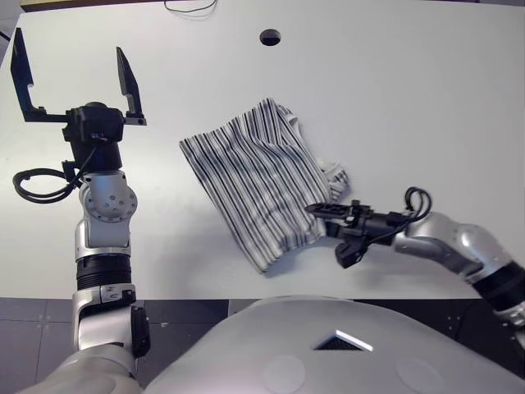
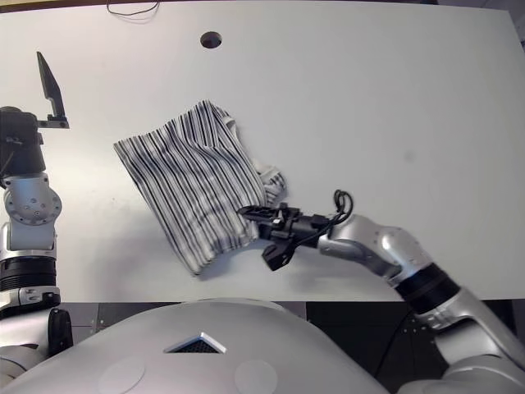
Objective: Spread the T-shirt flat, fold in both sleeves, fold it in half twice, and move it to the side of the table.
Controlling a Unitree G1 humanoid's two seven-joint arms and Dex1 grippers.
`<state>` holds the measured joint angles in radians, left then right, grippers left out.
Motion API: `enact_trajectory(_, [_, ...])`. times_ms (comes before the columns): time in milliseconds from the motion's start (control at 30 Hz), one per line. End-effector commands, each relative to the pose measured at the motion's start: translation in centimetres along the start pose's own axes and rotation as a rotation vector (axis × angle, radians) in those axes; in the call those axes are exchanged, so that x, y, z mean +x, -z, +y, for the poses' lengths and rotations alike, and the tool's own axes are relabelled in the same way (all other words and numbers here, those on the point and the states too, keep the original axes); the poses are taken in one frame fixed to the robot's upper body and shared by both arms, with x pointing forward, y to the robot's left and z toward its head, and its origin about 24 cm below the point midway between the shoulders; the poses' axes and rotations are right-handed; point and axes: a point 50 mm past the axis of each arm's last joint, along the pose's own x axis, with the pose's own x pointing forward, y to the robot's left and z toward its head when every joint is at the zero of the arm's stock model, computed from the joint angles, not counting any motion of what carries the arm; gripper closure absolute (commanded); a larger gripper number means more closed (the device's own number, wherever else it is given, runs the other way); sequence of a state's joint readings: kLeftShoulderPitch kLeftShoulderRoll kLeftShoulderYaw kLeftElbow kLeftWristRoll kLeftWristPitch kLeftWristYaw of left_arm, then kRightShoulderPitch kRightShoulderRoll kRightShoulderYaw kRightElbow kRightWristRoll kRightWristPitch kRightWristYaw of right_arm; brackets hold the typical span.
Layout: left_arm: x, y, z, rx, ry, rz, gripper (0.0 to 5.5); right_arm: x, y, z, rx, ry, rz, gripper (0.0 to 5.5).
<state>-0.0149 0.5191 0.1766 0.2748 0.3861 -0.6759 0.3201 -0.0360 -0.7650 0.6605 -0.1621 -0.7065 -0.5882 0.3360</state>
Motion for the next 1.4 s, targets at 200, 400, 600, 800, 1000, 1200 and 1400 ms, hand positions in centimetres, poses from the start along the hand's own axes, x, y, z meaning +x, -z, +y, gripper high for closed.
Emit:
enact_trajectory(200, [-0.2, 0.8, -1.2, 0.021, 0.055, 0.033, 0.03, -3.3, 0.5, -7.0, -0.005, 0.190, 0.006, 2.71])
enact_trajectory(400, [0.6, 1.0, -1.6, 0.023, 0.068, 0.021, 0.03, -4.7, 2.2, -10.1, -0.077, 0.164, 0.032, 2.71])
enact_trajectory(600, [0.9, 0.6, -2.6, -0.002, 0.080, 0.005, 0.03, 2.2, 4.6, -10.1, -0.053, 0.111, -0.030, 2.71])
enact_trajectory(800, [0.7, 0.5, -4.4, -0.051, 0.139, 0.016, 0.03, 8.1, 6.2, -9.4, -0.004, 0.132, -0.015, 2.71])
enact_trajectory(1000, [-1.6, -1.3, -7.0, -0.039, 0.401, -0.129, 0.03, 10.6, 8.4, -8.8, 0.024, 0.124, 0.095, 2.71])
enact_trajectory(1200, [-0.6, -1.7, -4.8, -0.061, 0.272, -0.136, 0.03, 8.1, 12.5, -4.8, 0.135, 0.079, 0.315, 2.71])
enact_trajectory(1400, [-1.1, -1.5, -4.6, -0.040, 0.313, -0.132, 0.03, 4.0, 13.8, -2.2, 0.186, 0.114, 0.382, 2.71])
